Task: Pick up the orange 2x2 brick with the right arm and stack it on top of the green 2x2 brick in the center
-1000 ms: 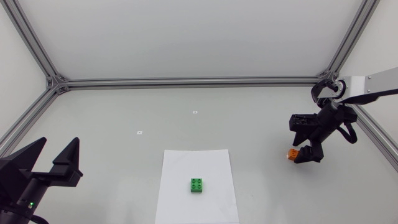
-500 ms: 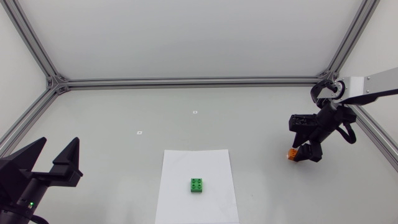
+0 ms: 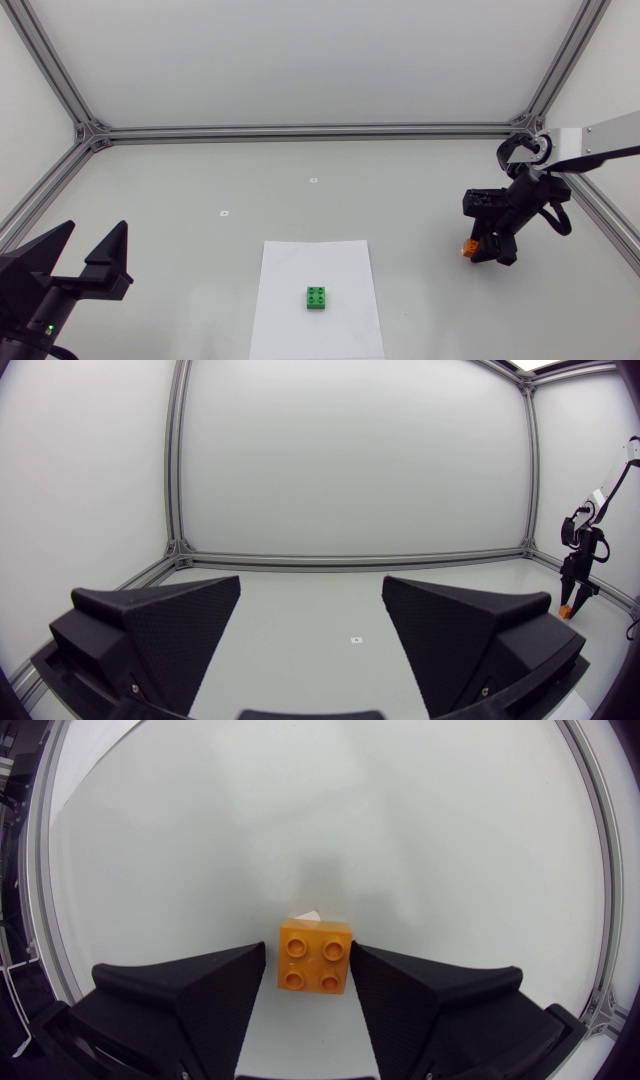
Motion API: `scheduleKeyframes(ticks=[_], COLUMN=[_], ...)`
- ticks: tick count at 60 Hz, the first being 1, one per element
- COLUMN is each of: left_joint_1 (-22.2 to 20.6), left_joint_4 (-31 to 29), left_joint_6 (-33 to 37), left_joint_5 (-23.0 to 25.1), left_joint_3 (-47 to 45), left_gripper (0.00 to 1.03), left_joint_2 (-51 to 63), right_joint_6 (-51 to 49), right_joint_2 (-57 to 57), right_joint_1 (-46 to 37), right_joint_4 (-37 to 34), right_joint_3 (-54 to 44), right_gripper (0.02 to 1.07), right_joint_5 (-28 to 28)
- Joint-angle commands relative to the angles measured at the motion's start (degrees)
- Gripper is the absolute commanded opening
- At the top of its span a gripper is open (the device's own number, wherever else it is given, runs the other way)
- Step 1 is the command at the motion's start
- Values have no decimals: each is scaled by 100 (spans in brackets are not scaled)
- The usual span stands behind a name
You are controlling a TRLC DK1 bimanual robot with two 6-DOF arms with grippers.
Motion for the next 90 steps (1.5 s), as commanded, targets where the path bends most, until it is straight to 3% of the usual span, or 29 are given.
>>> scheduleKeyframes(ticks=[1,6,21,50,69,90], left_joint_1=[-4,-4,-13,-4,-4,-4], left_joint_4=[-65,-65,-65,-65,-65,-65], left_joint_6=[31,31,40,31,40,31], left_joint_5=[16,16,16,16,16,16], left_joint_3=[-235,-235,-235,-235,-235,-235], left_gripper=[99,99,99,99,99,99], left_joint_2=[-23,-23,-23,-23,-23,-23], right_joint_6=[-124,-124,-141,-150,52,1344], right_joint_2=[111,111,41,-83,-1418,-2350], right_joint_1=[44,44,44,79,537,2470], right_joint_4=[2,-7,-51,-271,-886,-1141], right_joint_3=[-88,-79,-88,17,-79,-475], right_gripper=[56,48,46,8,8,8], right_joint_5=[17,8,-1,-133,-212,-176])
